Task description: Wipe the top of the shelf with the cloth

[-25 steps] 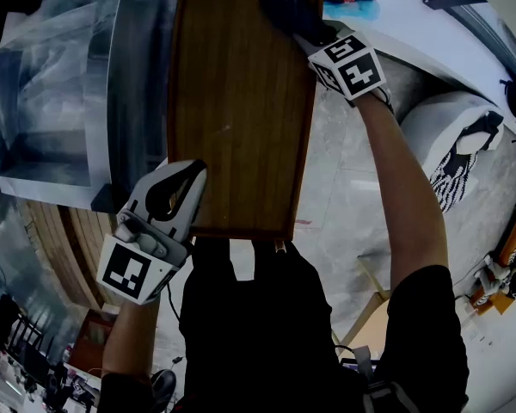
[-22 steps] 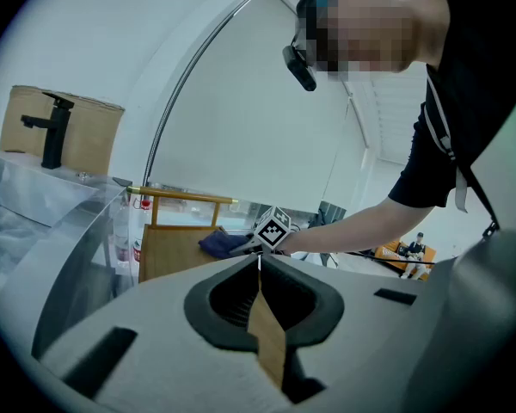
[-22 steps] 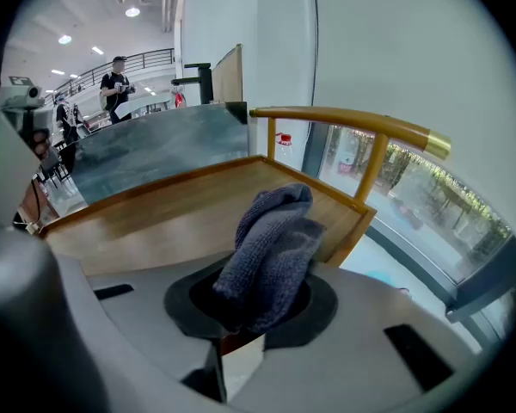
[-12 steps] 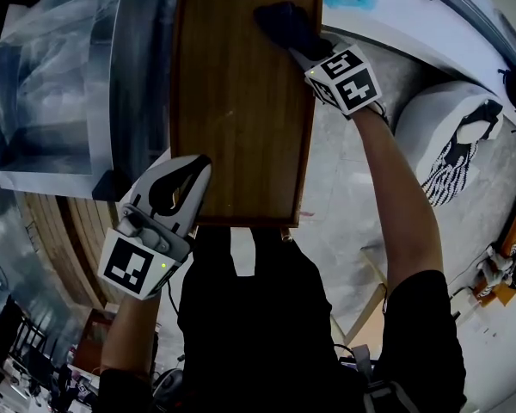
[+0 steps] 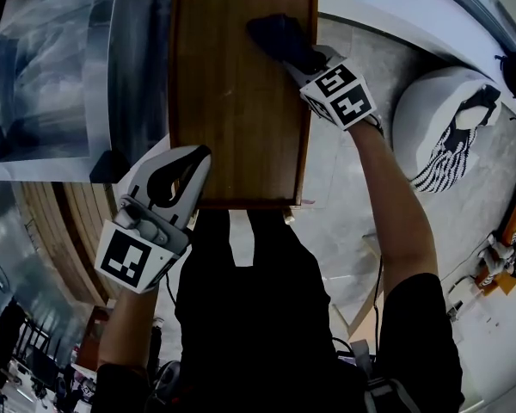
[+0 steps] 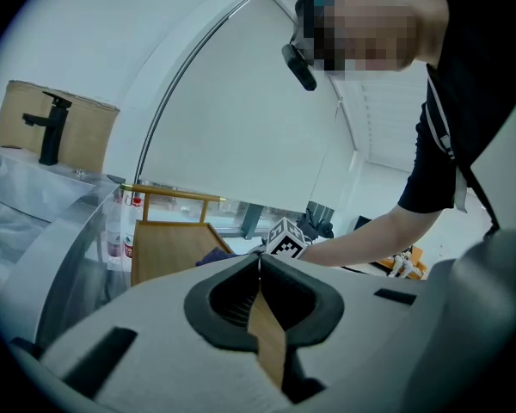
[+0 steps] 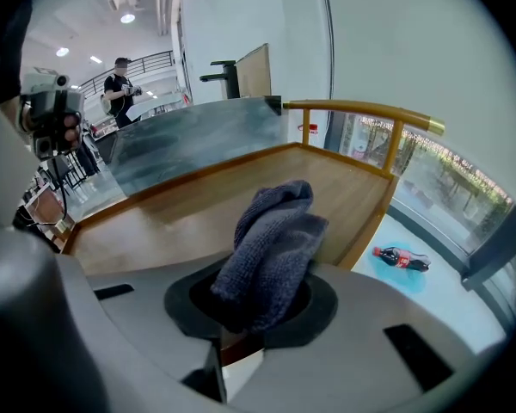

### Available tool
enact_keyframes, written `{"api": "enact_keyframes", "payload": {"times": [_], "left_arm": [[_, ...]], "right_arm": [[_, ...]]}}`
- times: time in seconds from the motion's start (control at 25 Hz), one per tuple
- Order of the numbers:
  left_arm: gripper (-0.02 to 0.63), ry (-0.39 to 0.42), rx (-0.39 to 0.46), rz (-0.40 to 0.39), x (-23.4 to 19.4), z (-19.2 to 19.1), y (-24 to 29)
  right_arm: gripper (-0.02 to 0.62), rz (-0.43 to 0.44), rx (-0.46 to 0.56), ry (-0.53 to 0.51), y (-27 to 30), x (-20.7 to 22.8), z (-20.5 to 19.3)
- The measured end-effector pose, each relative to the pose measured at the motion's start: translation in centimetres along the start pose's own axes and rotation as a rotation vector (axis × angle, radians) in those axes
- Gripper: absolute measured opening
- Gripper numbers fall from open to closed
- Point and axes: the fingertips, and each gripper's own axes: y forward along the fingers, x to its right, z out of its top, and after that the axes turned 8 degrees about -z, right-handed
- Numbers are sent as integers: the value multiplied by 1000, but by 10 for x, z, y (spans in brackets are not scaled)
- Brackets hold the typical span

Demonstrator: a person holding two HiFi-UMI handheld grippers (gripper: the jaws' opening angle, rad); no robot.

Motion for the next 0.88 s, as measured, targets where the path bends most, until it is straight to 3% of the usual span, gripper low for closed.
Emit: {"api": "enact_keyframes", "payload": {"times": [0.88], "left_arm": [[26, 18, -10, -42, 48, -3, -22]], "right_arm": [[60, 95, -44, 86, -59, -104, -64]]}}
